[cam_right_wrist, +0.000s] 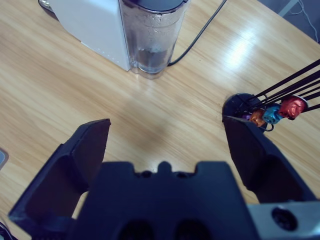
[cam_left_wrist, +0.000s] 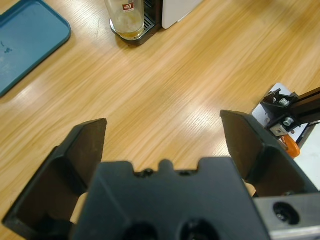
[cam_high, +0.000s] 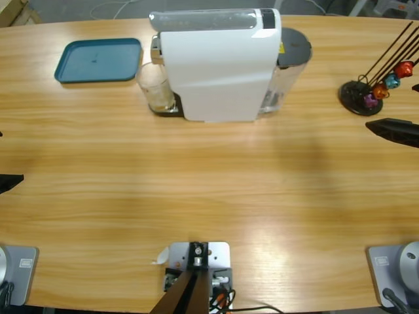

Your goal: Pour coffee

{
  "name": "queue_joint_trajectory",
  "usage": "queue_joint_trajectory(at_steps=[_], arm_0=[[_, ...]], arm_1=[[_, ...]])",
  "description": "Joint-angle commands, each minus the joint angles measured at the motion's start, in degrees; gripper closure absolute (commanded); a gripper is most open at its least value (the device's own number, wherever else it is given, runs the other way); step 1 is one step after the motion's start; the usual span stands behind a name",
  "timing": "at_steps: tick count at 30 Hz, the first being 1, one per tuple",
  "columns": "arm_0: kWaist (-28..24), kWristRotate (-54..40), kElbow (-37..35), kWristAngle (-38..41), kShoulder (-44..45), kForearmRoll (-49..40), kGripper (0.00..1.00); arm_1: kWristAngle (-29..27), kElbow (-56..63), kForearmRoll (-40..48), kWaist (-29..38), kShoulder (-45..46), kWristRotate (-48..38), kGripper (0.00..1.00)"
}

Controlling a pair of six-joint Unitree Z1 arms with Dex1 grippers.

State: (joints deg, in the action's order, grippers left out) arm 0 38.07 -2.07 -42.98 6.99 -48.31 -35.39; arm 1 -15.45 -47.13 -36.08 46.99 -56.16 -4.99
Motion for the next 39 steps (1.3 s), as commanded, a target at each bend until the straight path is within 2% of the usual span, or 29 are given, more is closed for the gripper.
queue_joint_trajectory(at_steps=[1, 16, 39], arm_0=[[0.6, 0.31, 4.22, 3.82, 1.73, 4.05, 0.0], [0.6, 0.4, 6.31, 5.14, 2.08, 7.9, 0.0], [0.69, 0.75, 7.21, 5.38, 2.79, 9.29, 0.0]], arm_1=[[-0.46, 2.37, 0.58, 0.56, 1.41, -0.21, 0.0], [-0.72, 2.48, 0.84, 0.56, 1.2, -0.45, 0.0], [-0.02, 2.41, 0.84, 0.56, 1.0, -0.45, 0.0]])
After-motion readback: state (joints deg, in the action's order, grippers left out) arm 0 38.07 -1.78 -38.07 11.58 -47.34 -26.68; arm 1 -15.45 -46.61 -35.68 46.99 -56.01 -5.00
